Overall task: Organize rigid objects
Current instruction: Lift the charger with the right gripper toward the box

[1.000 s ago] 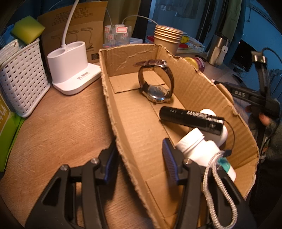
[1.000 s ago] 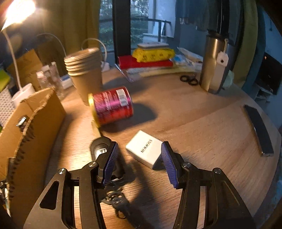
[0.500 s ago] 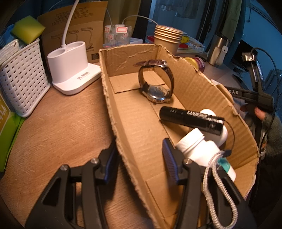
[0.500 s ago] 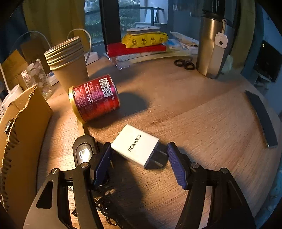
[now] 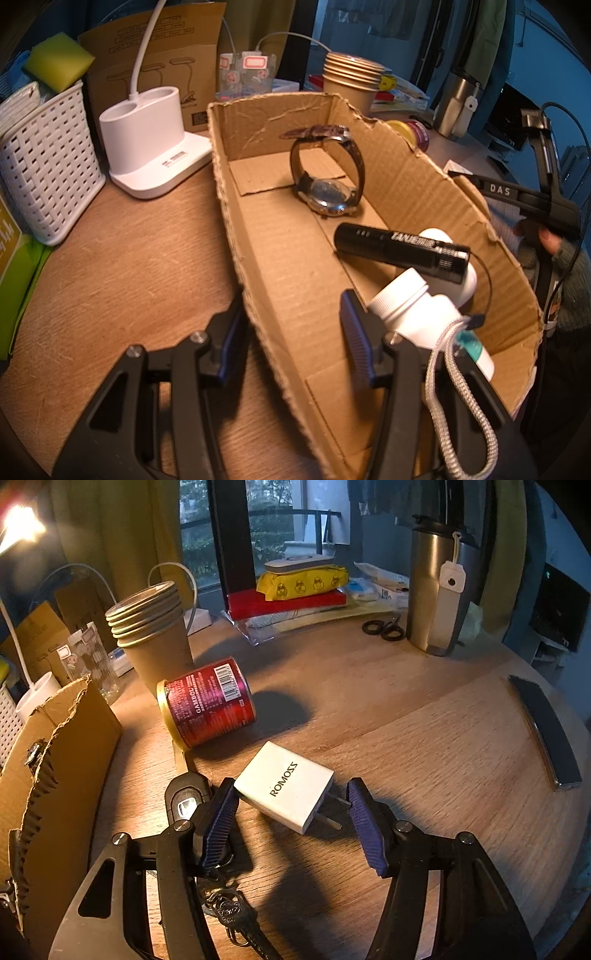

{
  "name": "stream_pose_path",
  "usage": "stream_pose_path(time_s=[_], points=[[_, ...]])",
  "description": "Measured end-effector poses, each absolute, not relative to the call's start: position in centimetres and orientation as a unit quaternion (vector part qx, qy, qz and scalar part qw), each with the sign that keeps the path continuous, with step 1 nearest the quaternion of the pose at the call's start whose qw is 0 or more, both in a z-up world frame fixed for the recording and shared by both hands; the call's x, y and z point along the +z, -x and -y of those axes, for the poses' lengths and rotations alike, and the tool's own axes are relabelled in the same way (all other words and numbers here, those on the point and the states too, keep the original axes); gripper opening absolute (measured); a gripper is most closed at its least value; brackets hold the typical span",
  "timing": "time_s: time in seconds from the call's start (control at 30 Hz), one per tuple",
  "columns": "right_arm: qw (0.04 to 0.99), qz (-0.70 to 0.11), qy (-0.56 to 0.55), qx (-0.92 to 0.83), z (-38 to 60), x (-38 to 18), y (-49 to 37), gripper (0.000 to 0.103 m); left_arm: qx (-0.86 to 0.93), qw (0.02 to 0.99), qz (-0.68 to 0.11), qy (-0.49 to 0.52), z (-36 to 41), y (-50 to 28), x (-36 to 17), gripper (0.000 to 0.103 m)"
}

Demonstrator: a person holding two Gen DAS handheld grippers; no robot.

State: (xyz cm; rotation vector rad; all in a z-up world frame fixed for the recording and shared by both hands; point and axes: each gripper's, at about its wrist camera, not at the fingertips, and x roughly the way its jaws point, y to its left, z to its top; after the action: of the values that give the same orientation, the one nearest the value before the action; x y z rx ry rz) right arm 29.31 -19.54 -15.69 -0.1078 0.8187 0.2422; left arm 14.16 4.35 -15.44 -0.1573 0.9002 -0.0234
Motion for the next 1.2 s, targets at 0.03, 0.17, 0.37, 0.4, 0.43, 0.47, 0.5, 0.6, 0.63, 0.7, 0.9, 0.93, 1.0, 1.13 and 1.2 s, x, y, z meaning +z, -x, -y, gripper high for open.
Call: stream_pose_path(time_s=[0.03,0.17,0.37,0.4,0.43,0.47,0.5,0.6,0.63,0.7,0.9,0.93,1.0,1.13,1.2], points=[[0.910,-0.394,0.054,0.118,19.5,-15.6,-29.1,0.064,-0.011,0.897,-0.435,0.076,-4.3,-14.2,-15.4,0.052],[0.913,-0.384,0.061,0.121,19.2,-15.3,-28.5,0.064,-0.011,0.897,-0.435,0.076,-4.4,-14.2,-15.4,0.052],[0.925,-0.350,0.060,0.139,18.6,-13.0,-26.6,0.064,-0.011,0.897,-0.435,0.076,-4.4,-14.2,-15.4,0.052],[0.926,-0.345,0.061,0.142,18.4,-12.6,-26.3,0.064,-0.011,0.897,-0.435,0.076,-4.4,-14.2,-15.4,0.052],[0.927,-0.339,0.064,0.146,18.2,-12.2,-25.9,0.064,-0.011,0.897,-0.435,0.076,-4.4,-14.2,-15.4,0.052],[0.928,-0.335,0.066,0.149,18.0,-11.9,-25.6,0.064,-0.011,0.897,-0.435,0.076,-4.4,-14.2,-15.4,0.052],[0.929,-0.332,0.068,0.151,17.9,-11.7,-25.5,0.064,-0.011,0.897,-0.435,0.076,-4.4,-14.2,-15.4,0.052],[0.930,-0.325,0.070,0.159,17.3,-11.1,-25.0,0.064,-0.011,0.897,-0.435,0.076,-4.4,-14.2,-15.4,0.052],[0.930,-0.323,0.071,0.162,17.2,-11.0,-24.8,0.064,-0.011,0.897,-0.435,0.076,-4.4,-14.2,-15.4,0.052],[0.930,-0.318,0.074,0.169,16.7,-10.8,-24.4,0.064,-0.011,0.897,-0.435,0.076,-4.4,-14.2,-15.4,0.052],[0.929,-0.299,0.088,0.200,15.0,-9.6,-22.7,0.064,-0.011,0.897,-0.435,0.076,-4.4,-14.2,-15.4,0.052],[0.929,-0.296,0.090,0.204,14.8,-9.4,-22.4,0.064,-0.011,0.897,-0.435,0.076,-4.4,-14.2,-15.4,0.052],[0.928,-0.290,0.095,0.216,14.1,-9.0,-21.7,0.064,-0.011,0.897,-0.435,0.076,-4.4,-14.2,-15.4,0.052],[0.924,-0.281,0.101,0.237,12.9,-8.5,-20.5,0.064,-0.011,0.897,-0.435,0.076,-4.4,-14.2,-15.4,0.052],[0.922,-0.277,0.107,0.249,12.1,-8.2,-19.9,0.064,-0.011,0.897,-0.435,0.076,-4.3,-14.2,-15.4,0.051]])
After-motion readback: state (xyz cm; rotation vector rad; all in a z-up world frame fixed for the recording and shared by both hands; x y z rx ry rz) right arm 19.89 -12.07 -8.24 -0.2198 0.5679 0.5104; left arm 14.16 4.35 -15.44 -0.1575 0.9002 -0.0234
